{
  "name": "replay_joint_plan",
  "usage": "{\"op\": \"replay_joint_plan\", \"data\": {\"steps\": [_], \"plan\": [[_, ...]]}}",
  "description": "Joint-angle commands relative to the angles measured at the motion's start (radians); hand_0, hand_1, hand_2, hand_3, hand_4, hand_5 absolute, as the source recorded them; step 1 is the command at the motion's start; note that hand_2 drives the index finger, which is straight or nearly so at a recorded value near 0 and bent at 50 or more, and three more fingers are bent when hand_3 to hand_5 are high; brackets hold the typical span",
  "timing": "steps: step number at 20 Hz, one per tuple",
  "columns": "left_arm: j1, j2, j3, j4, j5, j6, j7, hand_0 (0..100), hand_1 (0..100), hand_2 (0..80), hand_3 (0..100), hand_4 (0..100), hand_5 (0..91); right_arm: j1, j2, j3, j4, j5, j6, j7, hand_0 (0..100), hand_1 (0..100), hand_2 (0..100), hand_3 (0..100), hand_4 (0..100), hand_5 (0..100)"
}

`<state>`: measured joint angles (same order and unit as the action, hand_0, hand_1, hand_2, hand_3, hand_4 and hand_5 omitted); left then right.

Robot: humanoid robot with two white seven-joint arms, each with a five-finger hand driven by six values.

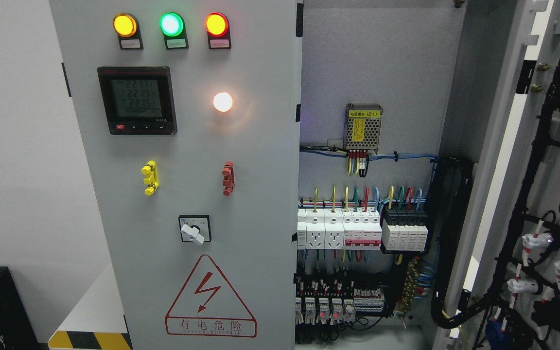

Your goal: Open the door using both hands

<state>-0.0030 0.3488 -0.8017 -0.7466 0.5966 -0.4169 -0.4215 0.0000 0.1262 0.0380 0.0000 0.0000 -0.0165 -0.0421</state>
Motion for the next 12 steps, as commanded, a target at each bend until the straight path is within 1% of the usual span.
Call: {"op": "replay_joint_plan", "data": {"steps": [1,2,3,5,6,7,8,10,12], "plan": [[0.025,-0.280,0.351,0.949,-0.058,0.094,0.013,0,0,0.0,0,0,0.0,-0.008,0.000,-0.001,0.009,-0.011,0.000,0.001,0,0,0,0,0,0],[0.008,-0.286,0.436,0.981,-0.090,0.146,0.036,0,0,0.0,0,0,0.0,-0.008,0.000,0.000,0.009,-0.011,0.001,0.001,0,0,0,0,0,0],[-0.009,-0.284,0.517,0.993,-0.151,0.180,0.071,0,0,0.0,0,0,0.0,-0.008,0.001,0.000,0.009,-0.009,0.000,0.001,0,0,0,0,0,0],[-0.017,-0.280,0.665,1.001,-0.317,0.202,0.145,0,0,0.0,0,0,0.0,-0.008,0.000,0.000,0.009,-0.009,0.000,0.001,0,0,0,0,0,0],[-0.015,-0.278,0.717,0.997,-0.387,0.205,0.170,0,0,0.0,0,0,0.0,-0.008,0.000,0.000,0.009,-0.011,0.000,0.001,0,0,0,0,0,0],[-0.014,-0.281,0.752,0.991,-0.443,0.207,0.184,0,0,0.0,0,0,0.0,-0.008,0.000,0.000,0.009,-0.011,0.000,0.001,0,0,0,0,0,0],[-0.012,-0.286,0.772,0.989,-0.483,0.205,0.193,0,0,0.0,0,0,0.0,-0.008,0.001,-0.001,0.009,-0.011,0.000,0.001,0,0,0,0,0,0],[-0.011,-0.301,0.794,0.989,-0.529,0.207,0.211,0,0,0.0,0,0,0.0,-0.008,0.000,0.000,0.009,-0.009,0.000,0.001,0,0,0,0,0,0],[-0.011,-0.323,0.817,0.978,-0.540,0.214,0.240,0,0,0.0,0,0,0.0,-0.008,0.000,-0.001,0.009,-0.011,0.000,0.001,0,0,0,0,0,0]]}}
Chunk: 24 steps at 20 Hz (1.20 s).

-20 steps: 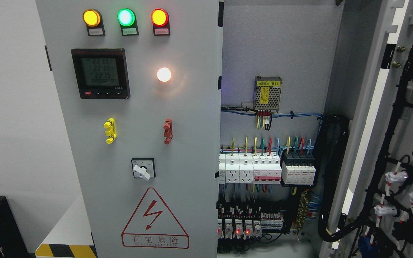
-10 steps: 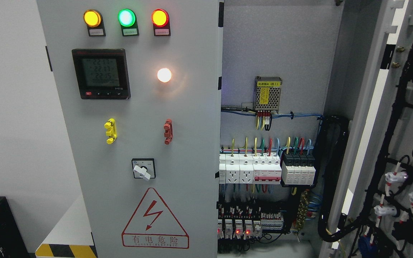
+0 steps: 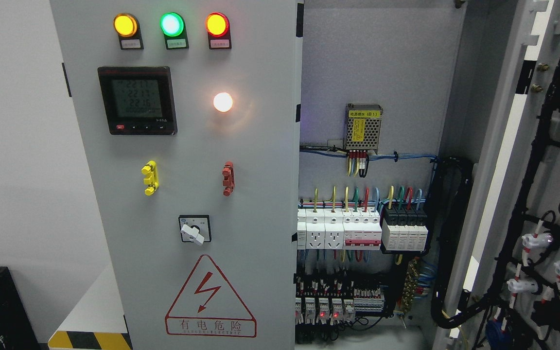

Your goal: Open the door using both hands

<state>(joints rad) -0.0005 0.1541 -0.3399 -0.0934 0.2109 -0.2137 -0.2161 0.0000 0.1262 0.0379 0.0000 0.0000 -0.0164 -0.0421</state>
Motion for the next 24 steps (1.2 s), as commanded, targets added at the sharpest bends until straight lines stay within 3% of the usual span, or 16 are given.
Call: {"op": "replay_joint_plan", "data": {"steps": [1,4,8,11,14,17,18,20,21,22,24], "plan": [[-0.013,-0.134,0.358,0.319,-0.154,0.025,0.047,0,0,0.0,0,0,0.0,-0.008,0.001,0.000,0.009,-0.011,0.000,0.001,0,0,0,0,0,0],[-0.013,-0.143,0.395,0.282,-0.163,0.100,0.075,0,0,0.0,0,0,0.0,-0.008,0.001,-0.003,-0.012,-0.011,-0.002,0.001,0,0,0,0,0,0],[-0.012,-0.143,0.412,0.271,-0.168,0.097,0.095,0,0,0.0,0,0,0.0,0.040,0.000,0.000,-0.222,-0.012,-0.002,0.001,0,0,0,0,0,0],[-0.012,-0.139,0.414,0.248,-0.168,0.097,0.095,0,0,0.0,0,0,0.0,0.139,-0.019,0.003,-0.734,-0.014,0.000,0.001,0,0,0,0,0,0],[-0.012,-0.140,0.417,0.231,-0.166,0.097,0.093,0,0,0.0,0,0,0.0,0.323,-0.060,0.016,-1.354,-0.015,0.003,0.001,0,0,0,0,0,0],[-0.012,-0.145,0.432,0.230,-0.166,0.097,0.093,0,0,0.0,0,0,0.0,0.466,-0.071,0.077,-1.743,-0.015,-0.002,0.001,0,0,0,0,0,0],[-0.012,-0.146,0.435,0.230,-0.166,0.097,0.093,0,0,0.0,0,0,0.0,0.507,-0.095,0.098,-1.850,-0.015,-0.003,-0.001,0,0,0,0,0,0],[-0.012,-0.146,0.437,0.230,-0.166,0.097,0.093,0,0,0.0,0,0,0.0,0.576,-0.189,0.158,-2.027,-0.015,-0.020,-0.001,0,0,0,0,0,0],[-0.012,-0.146,0.437,0.230,-0.166,0.097,0.093,0,0,0.0,0,0,0.0,0.616,-0.216,0.172,-2.089,-0.014,-0.055,-0.002,0,0,0,0,0,0],[-0.012,-0.148,0.435,0.230,-0.165,0.099,0.093,0,0,0.0,0,0,0.0,0.642,-0.232,0.178,-2.098,-0.014,-0.144,-0.001,0,0,0,0,0,0],[-0.012,-0.150,0.426,0.230,-0.160,0.099,0.089,0,0,0.0,0,0,0.0,0.638,-0.234,0.181,-2.079,-0.017,-0.435,-0.005,0,0,0,0,0,0]]}}
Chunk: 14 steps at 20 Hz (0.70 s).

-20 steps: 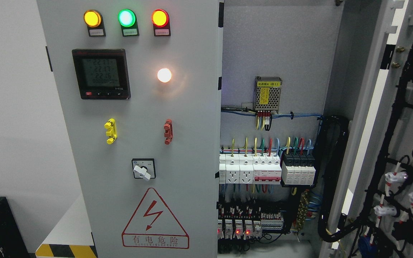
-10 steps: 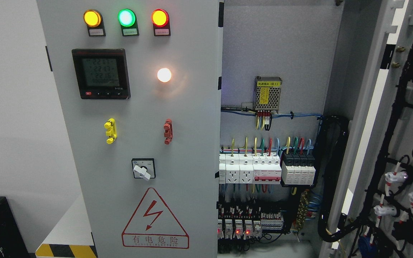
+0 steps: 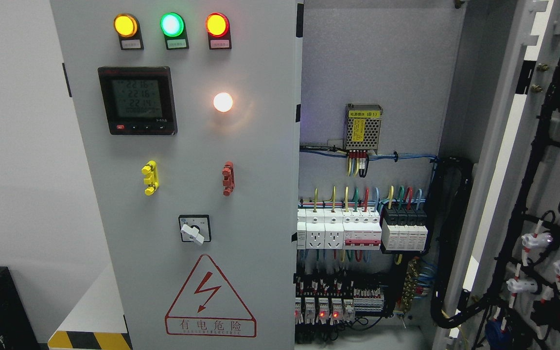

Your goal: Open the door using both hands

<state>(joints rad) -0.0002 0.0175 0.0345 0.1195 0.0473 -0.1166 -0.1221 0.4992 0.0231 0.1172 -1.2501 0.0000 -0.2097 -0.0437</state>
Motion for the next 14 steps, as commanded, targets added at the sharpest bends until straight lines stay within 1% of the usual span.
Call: {"op": "replay_joint_plan", "data": {"steps": [1,2,3,6,7,8,9,10,11,12,14], "plan": [[-0.012,-0.013,0.051,0.016,0.005,0.002,-0.010,0,0,0.0,0,0,0.0,0.124,-0.132,0.104,-0.835,-0.017,-0.320,-0.001,0,0,0,0,0,0],[-0.012,-0.013,0.051,0.014,0.005,0.002,-0.010,0,0,0.0,0,0,0.0,0.084,-0.141,0.104,-0.836,-0.020,-0.356,-0.002,0,0,0,0,0,0],[-0.012,-0.014,0.051,0.014,0.005,0.002,-0.010,0,0,0.0,0,0,0.0,0.044,-0.147,0.104,-0.836,-0.020,-0.365,-0.001,0,0,0,0,0,0],[-0.015,-0.022,0.050,0.012,0.006,0.002,-0.010,0,0,0.0,0,0,0.0,-0.074,-0.150,0.105,-0.839,-0.020,-0.369,0.001,0,0,0,0,0,0],[-0.018,-0.031,0.048,0.012,0.006,0.002,-0.010,0,0,0.0,0,0,0.0,-0.108,-0.161,0.110,-0.839,-0.021,-0.364,0.001,0,0,0,0,0,0],[-0.020,-0.040,0.048,0.012,0.006,0.002,-0.010,0,0,0.0,0,0,0.0,-0.146,-0.172,0.133,-0.839,-0.021,-0.359,0.002,0,0,0,0,0,0],[-0.021,-0.048,0.048,0.012,0.006,0.002,-0.010,0,0,0.0,0,0,0.0,-0.198,-0.176,0.169,-0.839,-0.021,-0.353,0.002,0,0,0,0,0,0],[-0.021,-0.057,0.048,0.012,0.006,0.002,-0.010,0,0,0.0,0,0,0.0,-0.246,-0.173,0.206,-0.839,-0.021,-0.350,0.002,0,0,0,0,0,0],[-0.021,-0.068,0.048,0.012,0.006,0.000,-0.010,0,0,0.0,0,0,0.0,-0.295,-0.163,0.226,-0.838,-0.023,-0.330,0.002,0,0,0,0,0,0],[-0.021,-0.074,0.048,0.011,0.006,0.000,-0.011,0,0,0.0,0,0,0.0,-0.353,-0.157,0.233,-0.836,-0.031,-0.288,0.001,0,0,0,0,0,0],[-0.021,-0.080,0.048,0.011,0.006,0.000,-0.011,0,0,0.0,0,0,0.0,-0.473,-0.128,0.225,-0.828,-0.096,-0.168,0.001,0,0,0,0,0,0]]}}
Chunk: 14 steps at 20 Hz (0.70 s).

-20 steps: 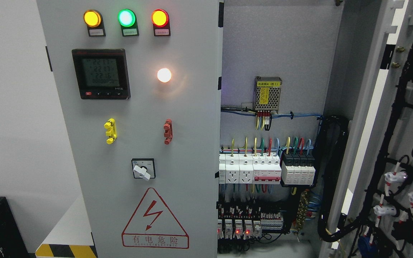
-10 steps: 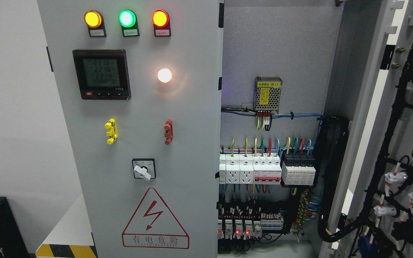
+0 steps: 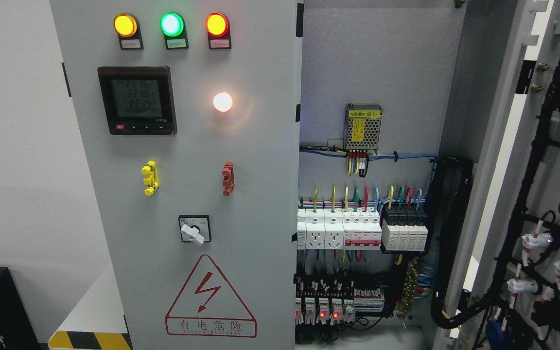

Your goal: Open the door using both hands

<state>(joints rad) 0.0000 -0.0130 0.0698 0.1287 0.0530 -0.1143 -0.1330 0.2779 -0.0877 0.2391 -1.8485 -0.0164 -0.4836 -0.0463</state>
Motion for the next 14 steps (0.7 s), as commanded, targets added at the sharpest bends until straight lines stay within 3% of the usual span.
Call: {"op": "replay_joint_plan", "data": {"steps": [1,5,8,14], "plan": [[-0.021,-0.059,0.013,0.002,0.001,-0.001,0.000,0,0,0.0,0,0,0.0,-0.311,-0.005,0.100,-0.219,-0.127,0.168,0.002,0,0,0,0,0,0],[-0.023,-0.076,0.015,0.002,0.001,-0.001,0.000,0,0,0.0,0,0,0.0,-0.489,0.046,0.094,-0.170,-0.229,0.443,0.003,0,0,0,0,0,0],[-0.021,-0.094,0.018,0.002,0.001,-0.002,0.000,0,0,0.0,0,0,0.0,-0.590,0.091,0.092,-0.107,-0.234,0.462,0.002,0,0,0,0,0,0],[-0.023,-0.094,0.018,0.002,0.001,-0.002,0.000,0,0,0.0,0,0,0.0,-0.732,0.097,0.063,0.069,-0.234,0.470,0.003,0,0,0,0,0,0]]}}
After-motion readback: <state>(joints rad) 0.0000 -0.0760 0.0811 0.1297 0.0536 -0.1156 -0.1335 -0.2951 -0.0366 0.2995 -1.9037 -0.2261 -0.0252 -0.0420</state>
